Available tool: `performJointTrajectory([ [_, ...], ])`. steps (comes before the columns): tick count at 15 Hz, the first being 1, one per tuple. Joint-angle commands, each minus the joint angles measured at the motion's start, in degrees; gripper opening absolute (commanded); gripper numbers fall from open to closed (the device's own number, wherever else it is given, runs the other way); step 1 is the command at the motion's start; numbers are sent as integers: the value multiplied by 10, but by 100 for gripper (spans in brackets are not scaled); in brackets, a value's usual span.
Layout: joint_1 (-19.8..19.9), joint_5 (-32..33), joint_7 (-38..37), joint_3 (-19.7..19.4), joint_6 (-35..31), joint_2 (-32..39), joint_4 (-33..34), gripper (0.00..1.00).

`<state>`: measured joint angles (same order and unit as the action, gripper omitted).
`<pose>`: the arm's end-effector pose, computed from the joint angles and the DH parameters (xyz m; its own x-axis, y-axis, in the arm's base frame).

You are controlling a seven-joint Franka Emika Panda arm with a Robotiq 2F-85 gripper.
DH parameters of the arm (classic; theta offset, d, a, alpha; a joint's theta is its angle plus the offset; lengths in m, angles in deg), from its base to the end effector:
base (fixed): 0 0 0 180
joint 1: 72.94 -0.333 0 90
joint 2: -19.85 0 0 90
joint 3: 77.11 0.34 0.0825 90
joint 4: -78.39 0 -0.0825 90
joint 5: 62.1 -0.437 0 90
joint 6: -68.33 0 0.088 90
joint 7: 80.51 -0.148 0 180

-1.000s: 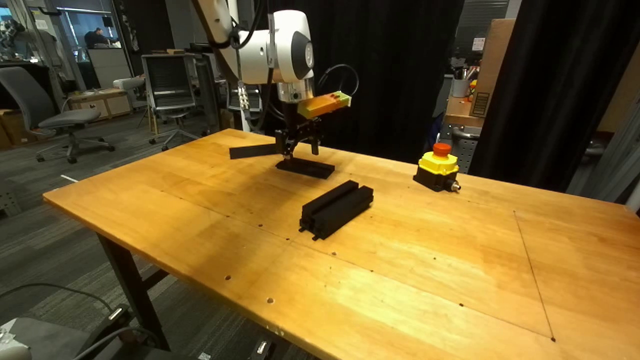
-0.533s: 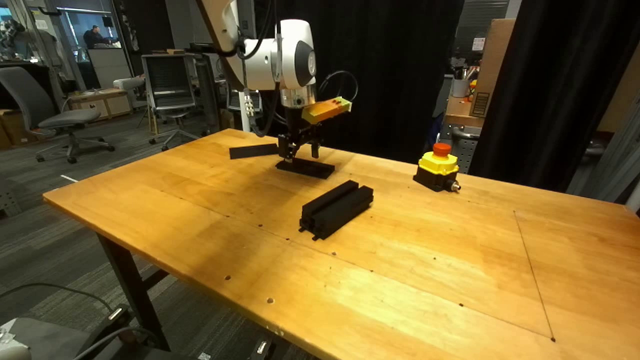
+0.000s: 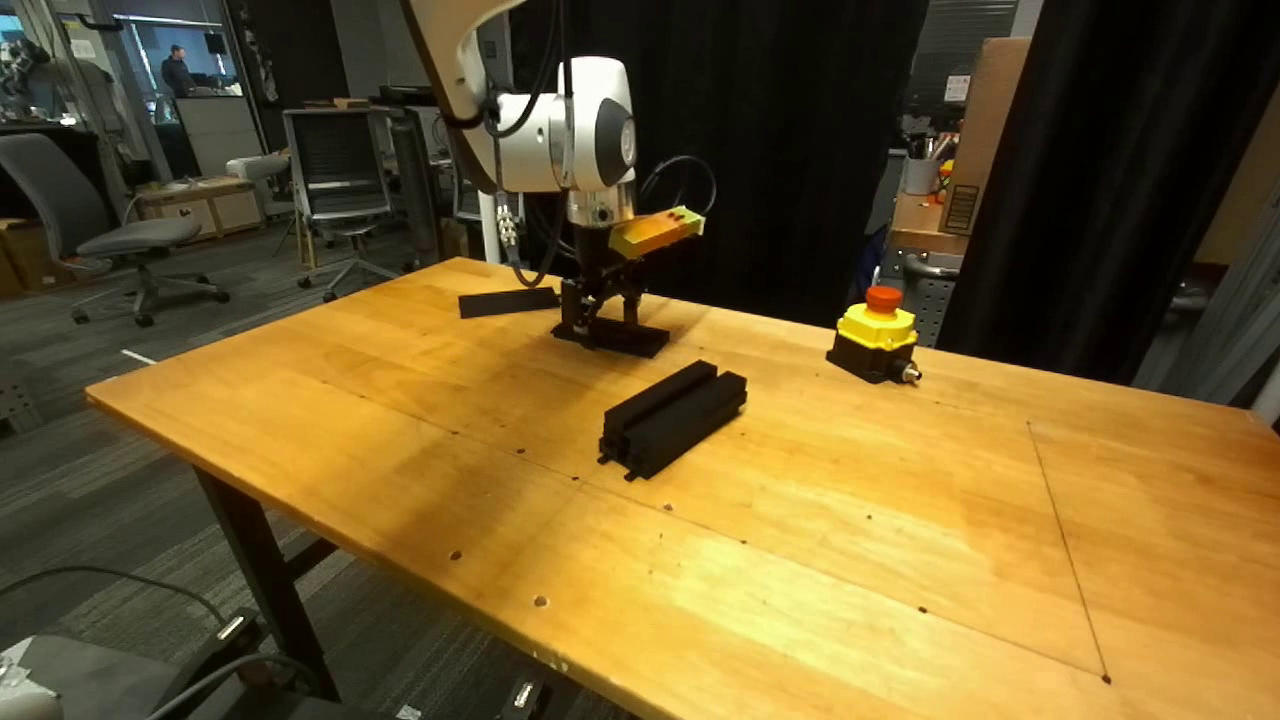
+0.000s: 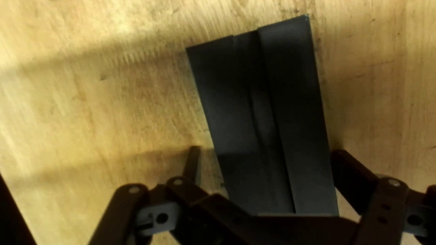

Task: Stack up the black objects on the table.

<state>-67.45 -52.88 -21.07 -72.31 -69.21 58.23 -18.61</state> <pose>0.7354 -0.0183 0.1522 0.4338 0.9004 -0.0331 0.8999 -0.4313 0.0646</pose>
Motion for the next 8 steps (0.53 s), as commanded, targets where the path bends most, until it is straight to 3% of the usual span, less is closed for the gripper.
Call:
performJointTrajectory([
  [1,12,-18,23,13,23,11,29,66],
  [4,10,-28,14,11,49,7,40,46],
  [8,13,-60,-40,2,106,-10,41,46],
])
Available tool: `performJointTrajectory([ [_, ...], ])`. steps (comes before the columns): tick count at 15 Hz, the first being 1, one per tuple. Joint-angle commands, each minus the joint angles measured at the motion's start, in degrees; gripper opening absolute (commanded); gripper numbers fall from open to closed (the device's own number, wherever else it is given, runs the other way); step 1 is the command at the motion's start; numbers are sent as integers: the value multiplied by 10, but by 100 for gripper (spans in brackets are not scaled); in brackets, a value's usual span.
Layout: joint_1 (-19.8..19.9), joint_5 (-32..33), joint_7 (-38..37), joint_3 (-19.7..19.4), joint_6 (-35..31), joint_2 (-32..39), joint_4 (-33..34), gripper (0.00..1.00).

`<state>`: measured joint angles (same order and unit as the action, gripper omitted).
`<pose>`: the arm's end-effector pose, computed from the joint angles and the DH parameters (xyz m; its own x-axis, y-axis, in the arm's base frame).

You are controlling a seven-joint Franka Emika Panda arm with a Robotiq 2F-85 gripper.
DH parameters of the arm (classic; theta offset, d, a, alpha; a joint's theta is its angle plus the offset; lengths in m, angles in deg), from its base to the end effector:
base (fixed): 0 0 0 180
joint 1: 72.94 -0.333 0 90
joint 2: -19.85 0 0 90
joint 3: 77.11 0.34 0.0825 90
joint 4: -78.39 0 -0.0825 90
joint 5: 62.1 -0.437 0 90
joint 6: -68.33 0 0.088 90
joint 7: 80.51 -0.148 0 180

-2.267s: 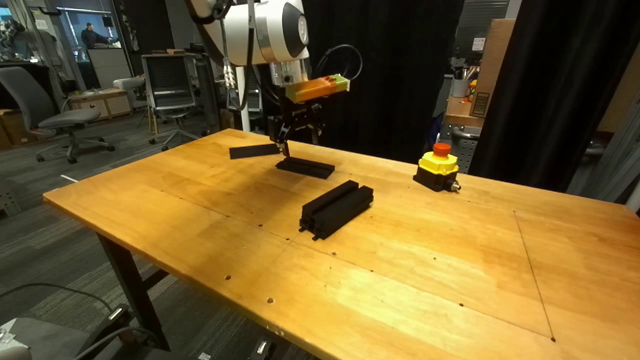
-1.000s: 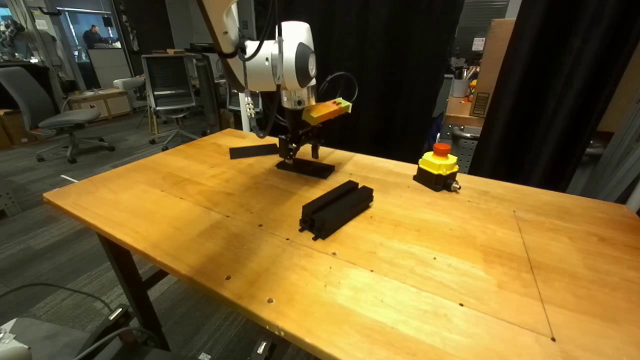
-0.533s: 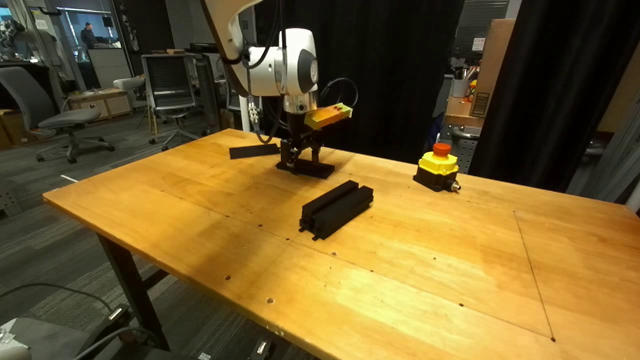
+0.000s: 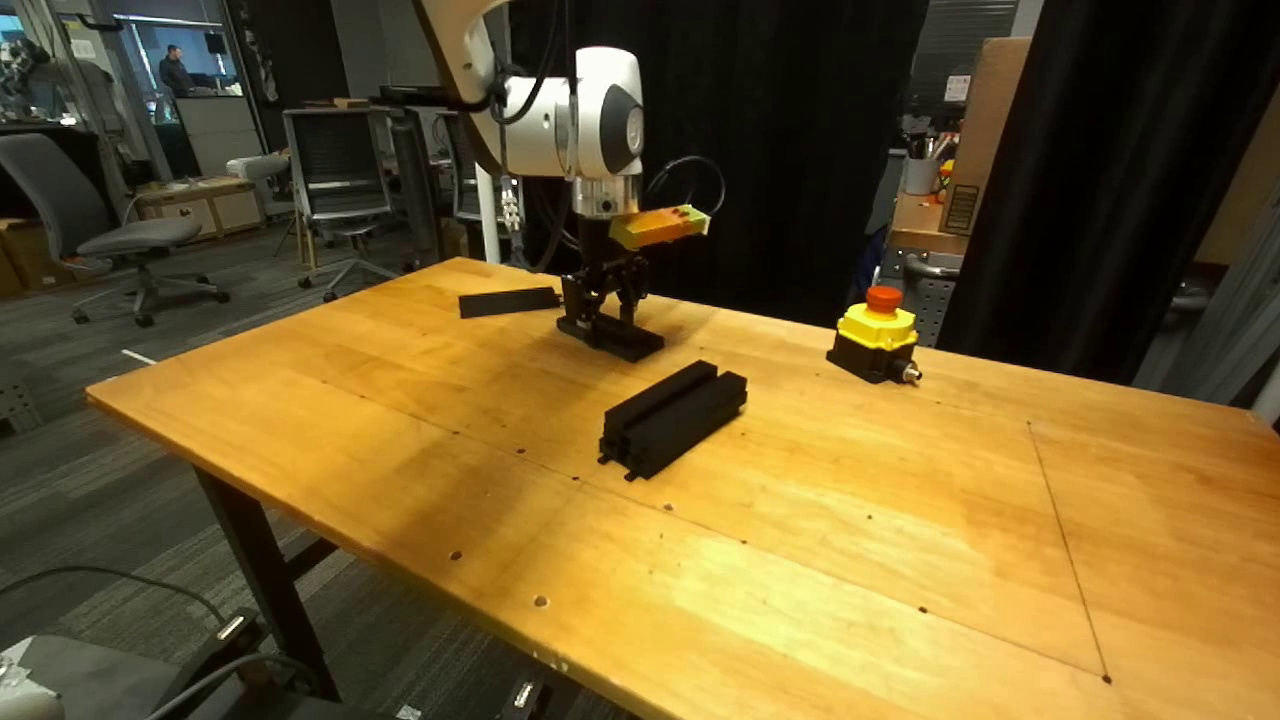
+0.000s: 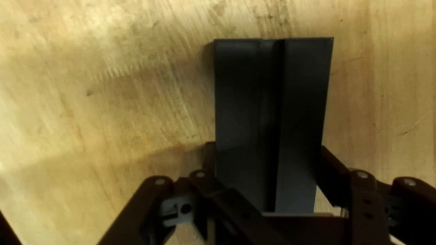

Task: Stack up the black objects on the table.

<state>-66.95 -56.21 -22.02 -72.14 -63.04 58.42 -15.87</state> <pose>0.7374 -0.0232 0.1621 0.4941 0.8689 -0.0301 0.8691 -0.4945 -0.0079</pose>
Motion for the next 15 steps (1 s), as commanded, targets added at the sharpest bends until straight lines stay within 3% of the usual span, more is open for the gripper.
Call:
performJointTrajectory([
  [1,10,-36,-47,-2,52,-21,9,46],
  [6,28,-77,-141,-13,78,-74,-19,46],
  [15,28,-87,-379,-53,29,-169,-139,46],
])
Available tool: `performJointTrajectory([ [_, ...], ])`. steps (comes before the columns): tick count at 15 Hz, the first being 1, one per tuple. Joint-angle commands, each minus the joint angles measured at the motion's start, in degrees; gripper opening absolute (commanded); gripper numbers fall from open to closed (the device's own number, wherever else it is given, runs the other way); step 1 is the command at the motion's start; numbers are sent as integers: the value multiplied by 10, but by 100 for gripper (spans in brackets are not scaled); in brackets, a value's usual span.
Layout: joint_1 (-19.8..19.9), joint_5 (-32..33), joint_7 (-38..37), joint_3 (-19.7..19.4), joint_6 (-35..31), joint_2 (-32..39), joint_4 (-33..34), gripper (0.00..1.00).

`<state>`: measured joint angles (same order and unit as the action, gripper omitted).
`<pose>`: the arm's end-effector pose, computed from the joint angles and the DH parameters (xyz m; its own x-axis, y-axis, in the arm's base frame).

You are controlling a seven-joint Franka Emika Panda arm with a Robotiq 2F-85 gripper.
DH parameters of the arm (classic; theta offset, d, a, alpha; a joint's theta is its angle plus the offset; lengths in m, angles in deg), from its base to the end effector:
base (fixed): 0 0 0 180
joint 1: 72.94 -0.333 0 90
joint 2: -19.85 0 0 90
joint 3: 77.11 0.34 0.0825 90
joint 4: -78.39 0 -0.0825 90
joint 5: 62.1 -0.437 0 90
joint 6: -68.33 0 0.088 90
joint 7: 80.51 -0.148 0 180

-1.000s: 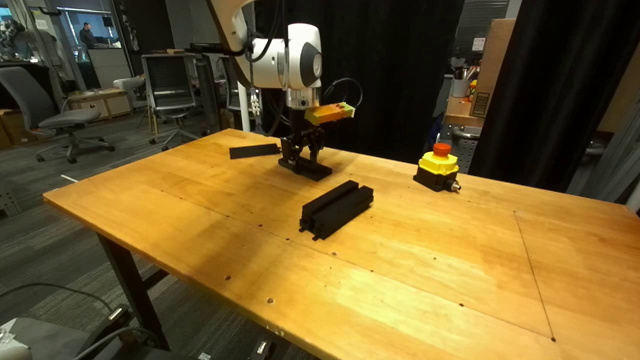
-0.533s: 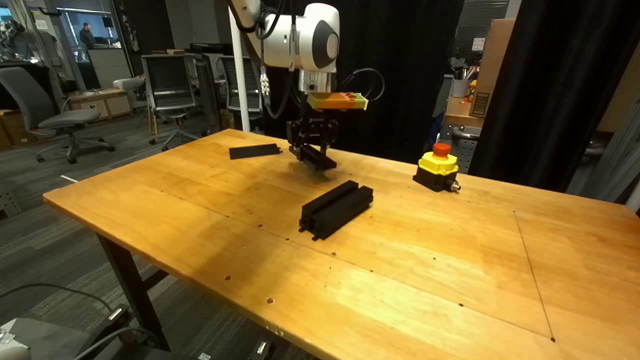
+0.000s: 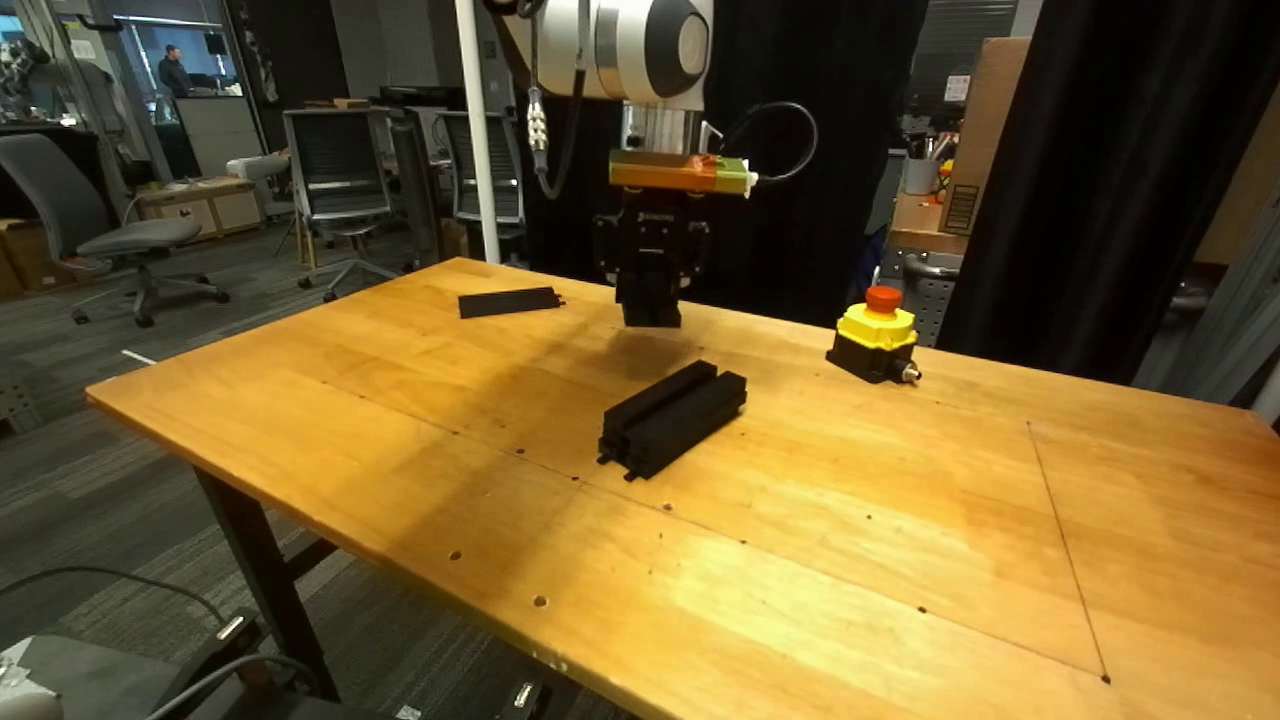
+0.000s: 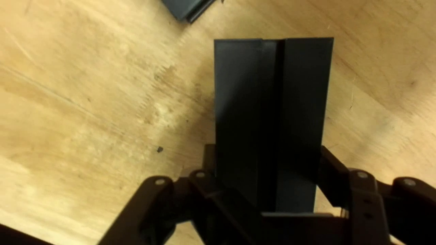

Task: Stack up the black objects on the table.

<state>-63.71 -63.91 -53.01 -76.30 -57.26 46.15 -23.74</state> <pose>0.6915 -0.1006 0.2422 0.9509 0.3082 -0.0299 0.3065 -0.9505 -0.0505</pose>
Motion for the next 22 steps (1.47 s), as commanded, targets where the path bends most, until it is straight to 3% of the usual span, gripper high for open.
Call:
performJointTrajectory([
  [1,-6,-10,-97,-17,-35,-56,-75,46],
  [11,-33,16,-351,-67,-124,-129,-193,46],
  [22,-39,58,-434,-88,-120,-161,-258,46],
])
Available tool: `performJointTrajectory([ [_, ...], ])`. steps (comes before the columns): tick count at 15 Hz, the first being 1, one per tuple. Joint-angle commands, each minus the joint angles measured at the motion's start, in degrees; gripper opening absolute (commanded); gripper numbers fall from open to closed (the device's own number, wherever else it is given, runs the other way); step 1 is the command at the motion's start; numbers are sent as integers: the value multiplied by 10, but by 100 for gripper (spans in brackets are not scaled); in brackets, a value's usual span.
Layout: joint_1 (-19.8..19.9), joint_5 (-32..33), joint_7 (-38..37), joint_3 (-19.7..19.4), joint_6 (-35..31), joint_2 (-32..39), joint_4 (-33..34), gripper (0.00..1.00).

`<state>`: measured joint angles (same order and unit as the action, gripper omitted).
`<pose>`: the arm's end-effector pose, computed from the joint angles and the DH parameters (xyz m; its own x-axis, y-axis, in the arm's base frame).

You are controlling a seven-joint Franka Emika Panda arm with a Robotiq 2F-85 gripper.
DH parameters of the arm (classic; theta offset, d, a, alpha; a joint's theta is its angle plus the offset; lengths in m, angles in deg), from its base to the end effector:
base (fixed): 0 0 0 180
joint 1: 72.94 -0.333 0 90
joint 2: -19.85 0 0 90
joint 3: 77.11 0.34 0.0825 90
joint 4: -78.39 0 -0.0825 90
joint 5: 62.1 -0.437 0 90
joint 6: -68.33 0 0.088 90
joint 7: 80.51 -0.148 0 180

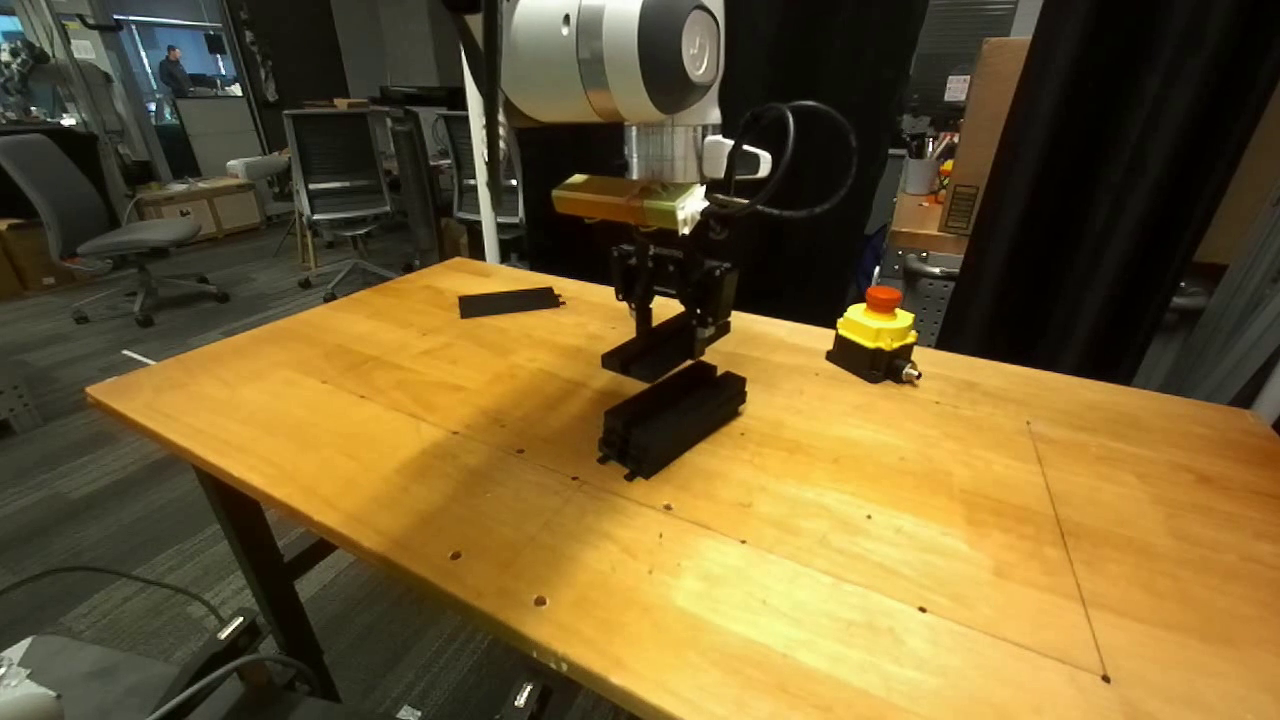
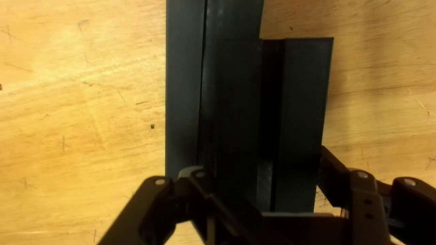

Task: Stack up the black objects on the table.

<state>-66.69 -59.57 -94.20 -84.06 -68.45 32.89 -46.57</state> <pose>0.5795 -0.1387 0.2273 0.9072 -0.4207 -0.0070 -0.4196 -0.9057 0.0602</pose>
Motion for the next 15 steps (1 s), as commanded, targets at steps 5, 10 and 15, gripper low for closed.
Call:
performJointTrajectory([
  [5,-7,16,-35,-17,-14,-34,-52,46],
  [10,-6,17,-49,-21,-18,-40,-67,46],
  [15,-6,15,-51,-23,-23,-38,-73,46],
])
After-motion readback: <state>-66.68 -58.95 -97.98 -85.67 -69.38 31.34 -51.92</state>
